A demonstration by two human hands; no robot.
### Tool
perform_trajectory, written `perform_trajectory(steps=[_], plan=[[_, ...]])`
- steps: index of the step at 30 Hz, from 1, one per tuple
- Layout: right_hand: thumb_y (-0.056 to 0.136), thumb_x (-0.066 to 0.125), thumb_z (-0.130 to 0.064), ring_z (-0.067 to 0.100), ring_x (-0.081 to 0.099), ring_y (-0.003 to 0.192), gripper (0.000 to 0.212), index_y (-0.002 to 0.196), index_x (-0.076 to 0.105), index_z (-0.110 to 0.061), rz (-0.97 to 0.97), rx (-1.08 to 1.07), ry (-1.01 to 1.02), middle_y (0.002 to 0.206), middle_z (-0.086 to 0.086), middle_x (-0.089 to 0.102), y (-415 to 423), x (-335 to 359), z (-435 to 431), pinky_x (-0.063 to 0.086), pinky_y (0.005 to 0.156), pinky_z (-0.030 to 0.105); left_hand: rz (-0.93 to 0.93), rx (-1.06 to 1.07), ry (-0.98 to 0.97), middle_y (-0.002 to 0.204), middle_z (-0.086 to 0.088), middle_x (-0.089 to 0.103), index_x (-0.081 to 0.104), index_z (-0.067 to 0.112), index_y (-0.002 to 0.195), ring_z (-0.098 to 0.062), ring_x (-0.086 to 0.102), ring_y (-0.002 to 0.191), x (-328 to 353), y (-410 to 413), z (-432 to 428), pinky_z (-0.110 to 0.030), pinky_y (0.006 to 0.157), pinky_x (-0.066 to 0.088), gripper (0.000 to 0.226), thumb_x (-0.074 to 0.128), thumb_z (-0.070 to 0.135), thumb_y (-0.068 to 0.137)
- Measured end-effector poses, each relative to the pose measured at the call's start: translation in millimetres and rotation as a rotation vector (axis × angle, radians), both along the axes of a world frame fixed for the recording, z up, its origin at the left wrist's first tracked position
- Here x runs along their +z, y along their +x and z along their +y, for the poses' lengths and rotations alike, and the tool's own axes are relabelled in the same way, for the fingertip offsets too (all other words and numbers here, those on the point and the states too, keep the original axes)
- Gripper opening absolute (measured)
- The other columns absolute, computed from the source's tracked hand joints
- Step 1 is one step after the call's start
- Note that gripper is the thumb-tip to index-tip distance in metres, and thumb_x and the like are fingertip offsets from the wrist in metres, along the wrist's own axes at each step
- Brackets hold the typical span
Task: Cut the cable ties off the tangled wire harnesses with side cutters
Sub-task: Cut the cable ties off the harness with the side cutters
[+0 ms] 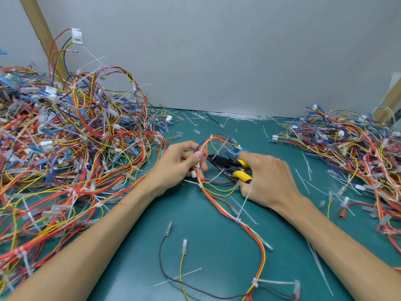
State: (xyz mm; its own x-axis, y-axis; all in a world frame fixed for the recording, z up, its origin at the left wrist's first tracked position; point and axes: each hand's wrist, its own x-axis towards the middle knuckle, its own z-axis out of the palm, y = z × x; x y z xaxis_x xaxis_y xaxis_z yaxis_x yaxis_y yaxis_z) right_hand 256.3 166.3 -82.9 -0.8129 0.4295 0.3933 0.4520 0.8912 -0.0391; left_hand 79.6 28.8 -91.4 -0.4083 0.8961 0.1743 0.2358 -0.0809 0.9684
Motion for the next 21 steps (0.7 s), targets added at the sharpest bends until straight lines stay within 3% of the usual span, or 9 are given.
perform_trajectory(steps=[5, 10, 16, 21], plan=[[0.055, 0.054, -0.046, 0.03, 0.039, 0.06, 0.033, 0.072, 0.041, -0.021, 0.018, -0.018, -0.011, 0.059, -0.006, 0.043, -0.1, 1.1, -1.6, 0.023, 0.055, 0.029, 0.007, 0.005, -0.013, 0.073, -0.004, 0.067, 0.055, -0.007, 0.107, -0.01, 0.062, 0.051, 1.3, 0.3, -0.1, -0.013, 0.049, 0.04, 0.019, 0.045, 0.008, 0.102], [0.052, 0.053, -0.045, 0.031, 0.039, 0.059, 0.034, 0.071, 0.04, -0.021, 0.051, -0.034, -0.02, 0.055, -0.007, 0.04, 0.4, -0.9, -2.3, 0.022, 0.052, 0.029, 0.046, 0.031, -0.037, 0.071, 0.003, 0.072, 0.062, 0.002, 0.096, -0.01, 0.063, 0.053, 0.4, -0.1, 0.2, -0.013, 0.049, 0.04, 0.02, 0.049, 0.016, 0.102], [0.051, 0.06, -0.044, 0.031, 0.043, 0.057, 0.032, 0.071, 0.045, -0.024, 0.109, -0.047, -0.064, 0.052, -0.005, 0.048, 1.9, -3.3, 1.0, 0.027, 0.051, 0.027, 0.168, 0.088, -0.073, 0.072, 0.002, 0.074, 0.069, 0.016, 0.087, -0.008, 0.064, 0.06, -7.1, -0.6, 2.7, -0.027, 0.065, 0.045, 0.031, 0.048, 0.033, 0.102], [0.054, 0.059, -0.046, 0.027, 0.039, 0.055, 0.03, 0.071, 0.042, -0.027, 0.152, -0.062, -0.045, 0.047, -0.013, 0.036, 2.3, -6.2, -1.0, 0.019, 0.049, 0.024, 0.135, 0.008, -0.073, 0.065, 0.006, 0.068, 0.063, 0.018, 0.082, -0.014, 0.059, 0.059, -5.5, -1.2, 2.4, -0.038, 0.068, 0.042, 0.03, 0.045, 0.031, 0.102]])
